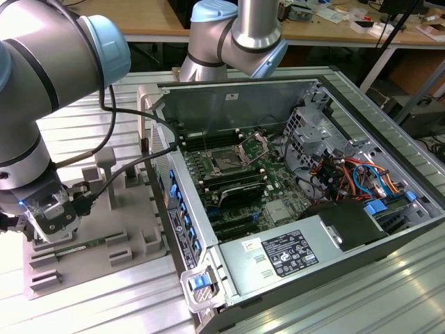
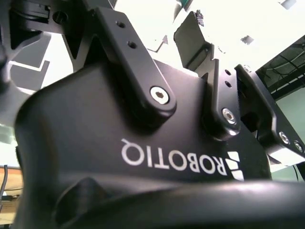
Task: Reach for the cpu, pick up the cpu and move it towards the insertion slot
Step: 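Pick up the cpu and move it towards the insertion slot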
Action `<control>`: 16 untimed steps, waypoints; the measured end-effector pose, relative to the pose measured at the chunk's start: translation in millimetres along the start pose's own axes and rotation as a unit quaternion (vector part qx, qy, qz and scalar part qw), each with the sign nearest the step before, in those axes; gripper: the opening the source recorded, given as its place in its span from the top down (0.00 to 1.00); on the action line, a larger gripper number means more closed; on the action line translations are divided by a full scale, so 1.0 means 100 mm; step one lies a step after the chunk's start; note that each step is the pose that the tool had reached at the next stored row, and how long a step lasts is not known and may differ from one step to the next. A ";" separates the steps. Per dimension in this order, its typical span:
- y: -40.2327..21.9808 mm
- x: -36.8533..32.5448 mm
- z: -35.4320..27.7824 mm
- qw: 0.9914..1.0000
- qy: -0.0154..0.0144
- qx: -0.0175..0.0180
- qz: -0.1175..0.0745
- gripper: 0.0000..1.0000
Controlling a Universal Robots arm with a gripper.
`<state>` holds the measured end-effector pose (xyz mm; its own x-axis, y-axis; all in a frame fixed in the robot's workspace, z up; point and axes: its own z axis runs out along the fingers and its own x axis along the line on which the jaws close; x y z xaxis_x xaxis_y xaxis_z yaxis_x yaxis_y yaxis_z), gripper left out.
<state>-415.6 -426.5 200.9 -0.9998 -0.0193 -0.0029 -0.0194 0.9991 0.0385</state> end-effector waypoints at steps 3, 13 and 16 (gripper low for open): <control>0.012 0.000 0.002 1.000 0.000 0.000 0.000 0.31; 0.042 0.003 0.027 1.000 0.000 0.000 0.000 0.31; 0.050 0.021 0.047 1.000 0.000 -0.001 0.000 0.31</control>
<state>-417.8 -421.4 196.4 -0.9998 -0.0192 -0.0030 -0.0193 0.9990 0.0413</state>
